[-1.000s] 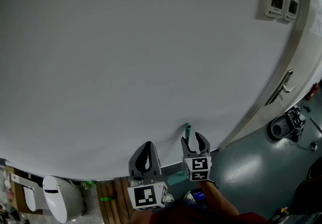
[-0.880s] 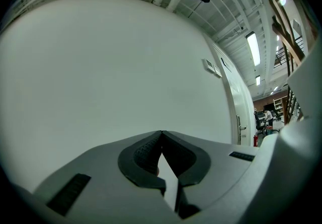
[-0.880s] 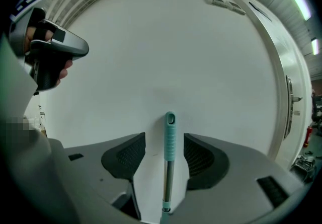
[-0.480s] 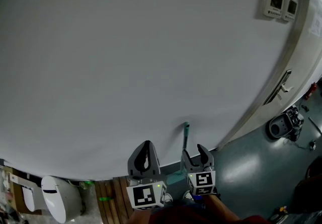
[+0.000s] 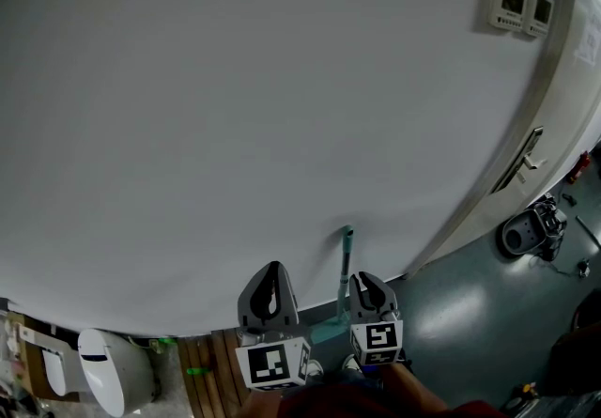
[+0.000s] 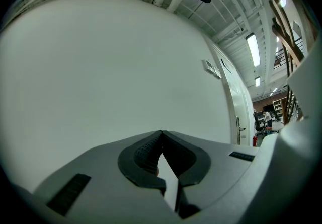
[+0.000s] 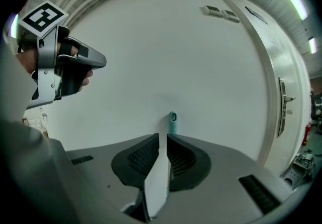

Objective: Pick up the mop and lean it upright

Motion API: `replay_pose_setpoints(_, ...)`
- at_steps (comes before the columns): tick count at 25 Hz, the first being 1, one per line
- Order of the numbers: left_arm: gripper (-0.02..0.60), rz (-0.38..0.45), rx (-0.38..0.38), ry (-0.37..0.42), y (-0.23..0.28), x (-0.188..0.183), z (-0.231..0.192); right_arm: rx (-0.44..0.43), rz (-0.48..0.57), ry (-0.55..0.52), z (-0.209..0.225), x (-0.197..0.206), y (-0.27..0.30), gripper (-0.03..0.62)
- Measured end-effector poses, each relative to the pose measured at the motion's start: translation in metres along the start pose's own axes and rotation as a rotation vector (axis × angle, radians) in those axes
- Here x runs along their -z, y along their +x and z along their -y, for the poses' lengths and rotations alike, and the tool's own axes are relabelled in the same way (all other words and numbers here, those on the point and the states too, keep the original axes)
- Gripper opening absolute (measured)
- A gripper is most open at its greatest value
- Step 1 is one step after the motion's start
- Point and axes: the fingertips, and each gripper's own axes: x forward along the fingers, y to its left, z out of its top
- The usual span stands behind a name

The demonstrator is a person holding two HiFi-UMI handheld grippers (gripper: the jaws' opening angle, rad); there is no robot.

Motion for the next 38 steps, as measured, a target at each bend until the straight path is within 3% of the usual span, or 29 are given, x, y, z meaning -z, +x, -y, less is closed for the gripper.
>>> replay_pose_setpoints(4,0.014,-0.001,0.002,0.001,-0.001,0.000,0.000,-0.002,-0.016,-0.003,-0.003,0.001,0.001,0.019)
replay_pose_setpoints(14,0.014,-0.003,0.004,0.000,-0.002,0.002,0.002,0.007,-0.003,-0.007,-0.002,-0.010,-0.003,0.017)
replay_pose_setpoints(29,0.014,-0.011,0.018,-0.004,-0.001,0.008,0.011,-0.012,0.201,0.010,0.008,-0.131,-0.035,0.017)
replay_pose_setpoints(38,0.014,-0.005,0.035,-0.016,0.000,0.007,0.018,-0.005,0.212,-0.010,0.011,-0.141,-0.039,0.017)
